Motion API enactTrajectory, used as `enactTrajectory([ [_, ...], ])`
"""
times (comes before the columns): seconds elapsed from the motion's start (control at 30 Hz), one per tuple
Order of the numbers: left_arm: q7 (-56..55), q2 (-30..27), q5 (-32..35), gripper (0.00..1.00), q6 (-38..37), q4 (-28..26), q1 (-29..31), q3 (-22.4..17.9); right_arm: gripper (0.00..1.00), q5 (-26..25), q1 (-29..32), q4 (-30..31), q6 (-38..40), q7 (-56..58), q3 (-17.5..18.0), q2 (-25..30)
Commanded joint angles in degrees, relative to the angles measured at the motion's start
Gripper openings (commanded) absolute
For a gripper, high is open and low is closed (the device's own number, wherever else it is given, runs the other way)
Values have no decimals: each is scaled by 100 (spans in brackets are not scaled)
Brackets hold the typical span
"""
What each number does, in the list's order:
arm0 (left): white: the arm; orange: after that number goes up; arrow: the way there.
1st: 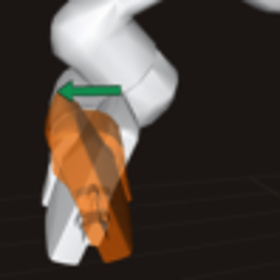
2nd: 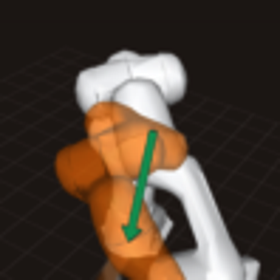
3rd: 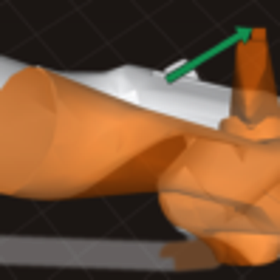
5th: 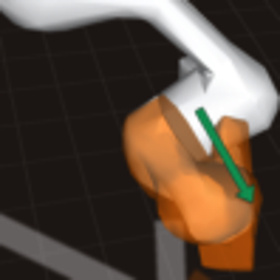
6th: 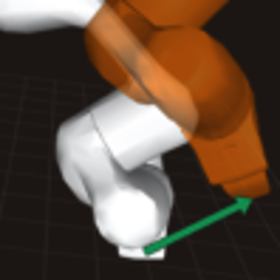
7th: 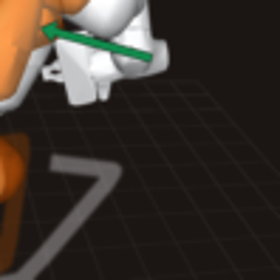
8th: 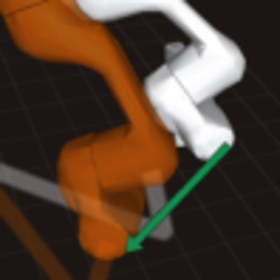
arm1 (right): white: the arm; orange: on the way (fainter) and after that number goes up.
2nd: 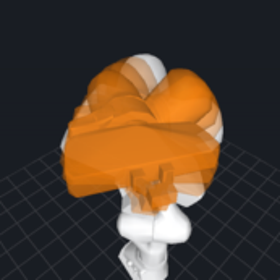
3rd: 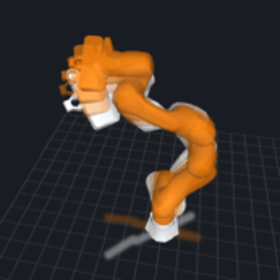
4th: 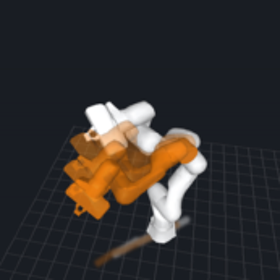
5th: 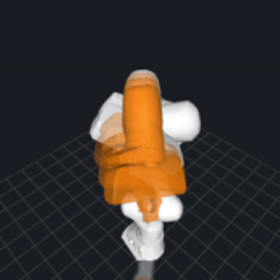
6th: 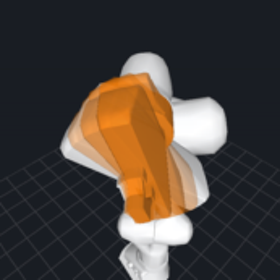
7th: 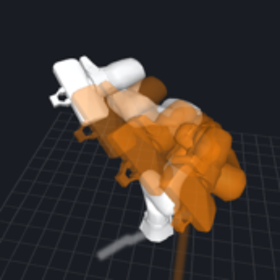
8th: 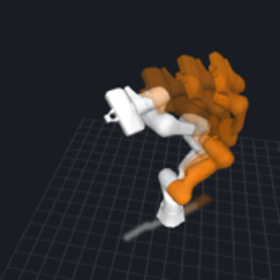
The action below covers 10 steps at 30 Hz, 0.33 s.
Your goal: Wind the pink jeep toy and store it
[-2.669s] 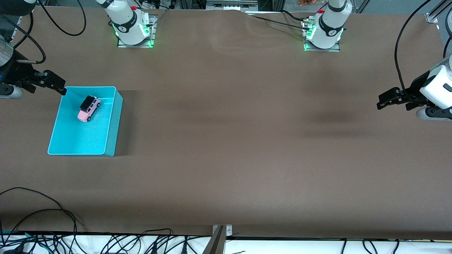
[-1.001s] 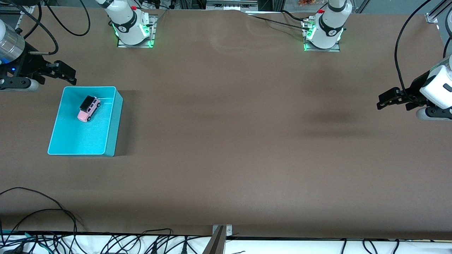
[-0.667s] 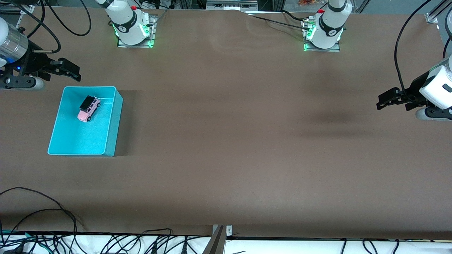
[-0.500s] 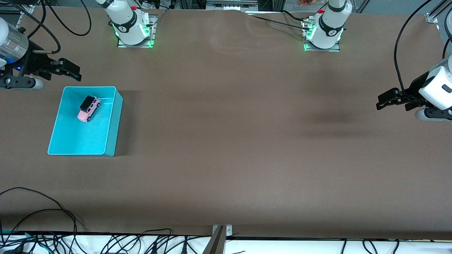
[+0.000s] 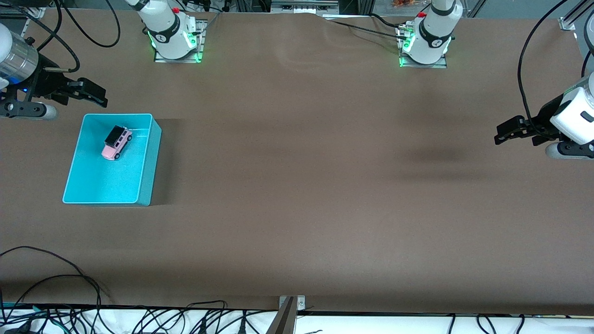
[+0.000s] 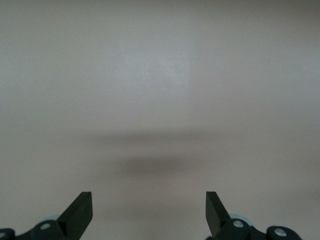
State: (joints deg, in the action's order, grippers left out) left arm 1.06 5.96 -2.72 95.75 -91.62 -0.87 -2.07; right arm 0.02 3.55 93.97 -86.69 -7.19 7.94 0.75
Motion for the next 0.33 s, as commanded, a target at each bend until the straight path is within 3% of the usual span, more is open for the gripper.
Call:
enactTrajectory([
  [0.0,96,37,52,100,23,65,-19,-3,100,104,-13,-159,56,-89,-3,-40],
  [0.3,96,37,52,100,23,65,-27,-3,100,95,-13,-159,56,-89,-11,-58],
])
